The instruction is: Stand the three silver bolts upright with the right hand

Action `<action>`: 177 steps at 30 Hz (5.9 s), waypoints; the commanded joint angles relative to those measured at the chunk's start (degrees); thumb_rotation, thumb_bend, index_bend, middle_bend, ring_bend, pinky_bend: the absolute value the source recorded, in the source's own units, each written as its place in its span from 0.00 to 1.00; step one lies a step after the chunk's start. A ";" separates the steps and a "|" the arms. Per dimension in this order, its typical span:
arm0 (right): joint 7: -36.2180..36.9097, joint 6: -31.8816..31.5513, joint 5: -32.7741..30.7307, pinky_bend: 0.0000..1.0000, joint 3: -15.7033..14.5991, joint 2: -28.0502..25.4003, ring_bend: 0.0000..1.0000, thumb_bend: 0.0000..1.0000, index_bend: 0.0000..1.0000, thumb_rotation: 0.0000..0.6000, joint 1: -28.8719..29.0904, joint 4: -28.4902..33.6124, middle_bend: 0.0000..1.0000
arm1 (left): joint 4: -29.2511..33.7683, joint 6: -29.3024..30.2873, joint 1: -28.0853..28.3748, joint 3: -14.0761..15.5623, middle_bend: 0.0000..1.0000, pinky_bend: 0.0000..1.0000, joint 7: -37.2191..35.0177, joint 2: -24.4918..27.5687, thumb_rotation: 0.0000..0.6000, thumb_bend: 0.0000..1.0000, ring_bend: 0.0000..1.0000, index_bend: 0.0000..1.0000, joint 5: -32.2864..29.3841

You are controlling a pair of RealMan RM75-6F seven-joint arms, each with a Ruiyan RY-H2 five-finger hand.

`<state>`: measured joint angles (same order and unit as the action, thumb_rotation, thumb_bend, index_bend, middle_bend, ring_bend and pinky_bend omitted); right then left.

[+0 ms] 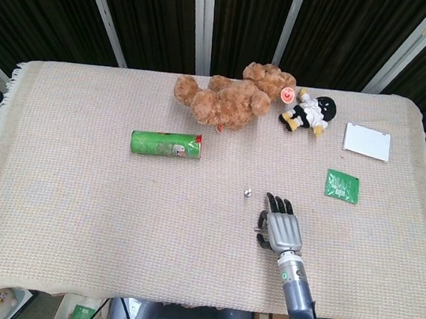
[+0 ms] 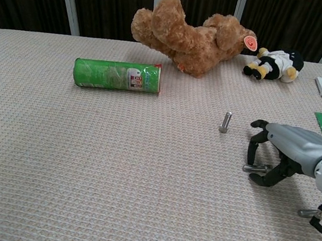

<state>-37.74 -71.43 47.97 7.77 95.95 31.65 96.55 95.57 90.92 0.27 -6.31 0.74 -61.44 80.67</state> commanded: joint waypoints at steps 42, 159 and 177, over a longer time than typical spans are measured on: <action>-0.86 0.94 -0.91 0.05 0.54 -0.27 0.01 0.39 0.58 1.00 0.60 0.23 0.00 | 0.01 -0.07 0.04 -0.02 0.06 0.14 0.14 -0.01 1.00 0.24 0.00 0.08 -0.04; 62.83 17.60 14.25 0.06 9.70 -1.16 0.00 0.41 0.62 1.00 -7.09 -17.22 0.00 | 0.23 0.59 -0.15 -0.18 0.06 0.08 0.76 -0.50 1.00 0.24 0.00 0.10 -0.02; 61.61 18.61 12.70 0.00 10.15 -1.90 0.00 0.41 0.63 1.00 -6.47 -16.06 0.00 | 0.08 0.45 -0.14 -0.20 0.06 0.08 0.69 -0.36 1.00 0.24 0.00 0.10 -0.08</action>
<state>23.89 -52.79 60.64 17.91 94.05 25.18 80.46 95.66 91.36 0.12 -6.52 1.40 -61.79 80.56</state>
